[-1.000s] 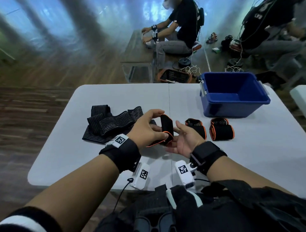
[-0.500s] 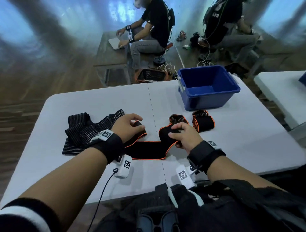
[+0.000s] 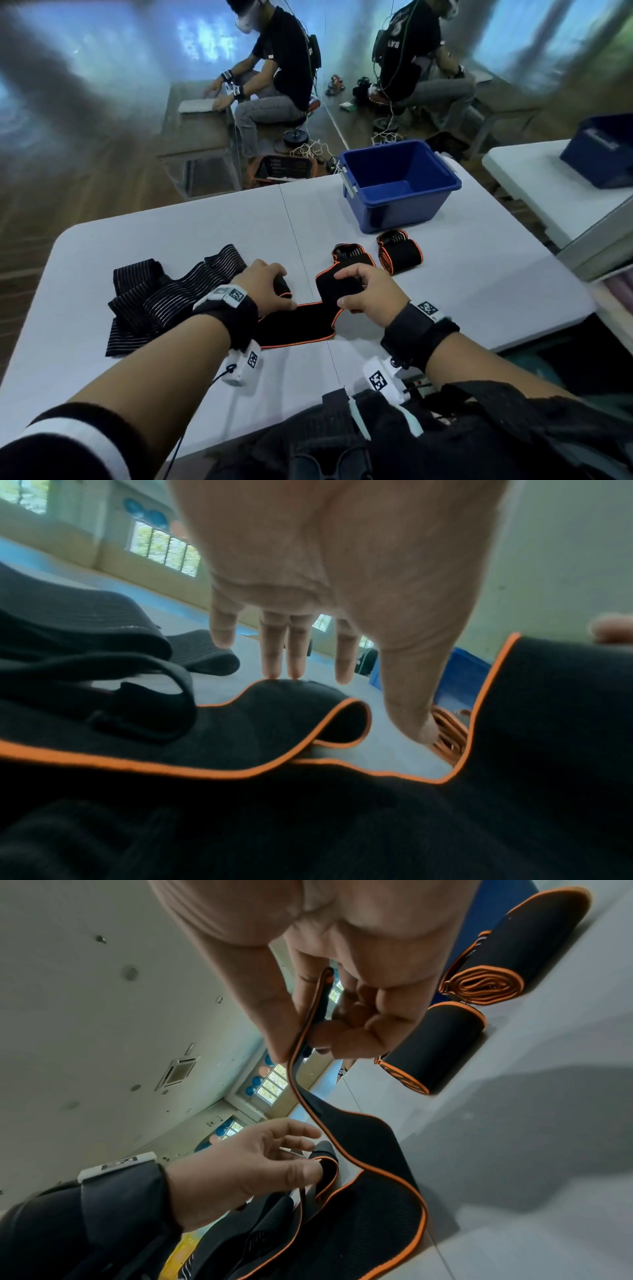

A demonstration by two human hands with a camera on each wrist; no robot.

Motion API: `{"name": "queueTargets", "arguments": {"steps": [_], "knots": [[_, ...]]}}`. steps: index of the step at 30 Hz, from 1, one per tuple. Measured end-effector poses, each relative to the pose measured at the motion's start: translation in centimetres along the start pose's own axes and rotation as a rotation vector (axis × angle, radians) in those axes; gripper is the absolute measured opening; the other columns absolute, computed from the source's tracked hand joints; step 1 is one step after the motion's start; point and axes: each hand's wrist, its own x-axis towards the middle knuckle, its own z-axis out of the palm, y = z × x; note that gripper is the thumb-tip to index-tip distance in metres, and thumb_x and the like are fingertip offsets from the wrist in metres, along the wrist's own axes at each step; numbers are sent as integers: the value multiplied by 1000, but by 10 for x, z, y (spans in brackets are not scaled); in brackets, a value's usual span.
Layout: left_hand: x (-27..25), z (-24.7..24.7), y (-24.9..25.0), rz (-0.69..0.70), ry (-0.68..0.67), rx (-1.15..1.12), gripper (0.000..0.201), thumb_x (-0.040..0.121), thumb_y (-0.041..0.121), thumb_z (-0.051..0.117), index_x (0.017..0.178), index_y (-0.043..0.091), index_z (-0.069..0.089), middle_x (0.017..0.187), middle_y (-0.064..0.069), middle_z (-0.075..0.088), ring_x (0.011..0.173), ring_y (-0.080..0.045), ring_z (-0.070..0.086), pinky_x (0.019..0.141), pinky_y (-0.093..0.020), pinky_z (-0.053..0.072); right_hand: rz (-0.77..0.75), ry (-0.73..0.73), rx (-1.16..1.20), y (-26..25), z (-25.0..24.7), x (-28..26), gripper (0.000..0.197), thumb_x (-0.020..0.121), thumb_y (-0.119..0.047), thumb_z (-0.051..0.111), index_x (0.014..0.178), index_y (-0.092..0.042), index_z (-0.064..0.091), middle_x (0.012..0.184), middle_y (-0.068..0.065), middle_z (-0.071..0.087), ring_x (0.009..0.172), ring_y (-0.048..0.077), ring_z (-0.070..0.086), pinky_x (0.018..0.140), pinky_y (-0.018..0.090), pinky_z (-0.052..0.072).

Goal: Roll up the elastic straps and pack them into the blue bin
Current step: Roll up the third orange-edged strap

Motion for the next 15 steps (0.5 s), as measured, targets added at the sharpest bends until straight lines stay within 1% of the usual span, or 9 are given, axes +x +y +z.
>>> {"name": "queueTargets", "arguments": {"steps": [2, 4, 6, 7, 8, 10, 13, 15], "knots": [[-3, 3, -1, 4, -18, 81, 86, 53, 75, 68, 129, 39, 52, 126, 2, 53, 117, -24, 57, 98, -42, 51, 4, -4, -7, -1, 5, 1, 43, 74, 9, 76, 106, -18, 67, 102, 13, 69, 81, 17, 65, 58, 24, 53], [-5, 7, -4, -18, 1, 80, 83, 54, 77, 61, 127, 38, 53, 123, 1, 58, 116, -24, 58, 99, -41, 51, 13, -8, -13, -1, 10, 2, 43, 74, 8, 76, 107, -18, 67, 103, 13, 69, 81, 18, 66, 58, 23, 52], [-7, 10, -7, -45, 30, -6, 79, 51, 79, 55, 119, 39, 57, 113, 3, 66, 109, -21, 61, 95, -38, 52, 20, -15, -17, -2, 13, 2, 43, 75, 7, 76, 107, -19, 67, 103, 12, 68, 83, 19, 66, 58, 22, 52], [-9, 10, -9, -58, 45, -85, 72, 51, 77, 58, 113, 40, 58, 108, 4, 67, 105, -20, 63, 93, -36, 53, 22, -17, -20, -3, 14, 2, 42, 75, 6, 76, 107, -19, 67, 103, 12, 68, 83, 18, 66, 58, 22, 51], [-12, 9, -10, -64, 63, -170, 64, 53, 73, 63, 108, 41, 58, 105, 4, 67, 101, -18, 64, 90, -33, 53, 25, -17, -21, -3, 14, 2, 41, 76, 6, 76, 107, -19, 67, 103, 11, 68, 82, 18, 66, 58, 22, 51], [-16, -2, -14, -47, 130, -336, 52, 61, 60, 71, 107, 39, 60, 106, 0, 64, 96, -16, 63, 86, -28, 48, 25, -17, -24, -8, 16, 4, 36, 77, 5, 75, 103, -19, 67, 100, 11, 68, 77, 16, 65, 55, 22, 50], [-28, -32, -15, -2, 277, -579, 38, 76, 46, 70, 113, 37, 63, 107, -1, 65, 99, -10, 62, 92, -27, 44, 19, -27, 18, -24, 24, 9, 29, 79, 6, 73, 94, -18, 68, 91, 11, 65, 71, 15, 62, 52, 24, 49], [-38, -53, -11, 32, 371, -721, 25, 88, 31, 68, 114, 28, 67, 96, 2, 72, 94, -3, 64, 89, -26, 45, 9, -57, 78, -42, 29, 12, 24, 83, 6, 70, 94, -16, 69, 86, 10, 64, 66, 13, 61, 51, 25, 51]]}}
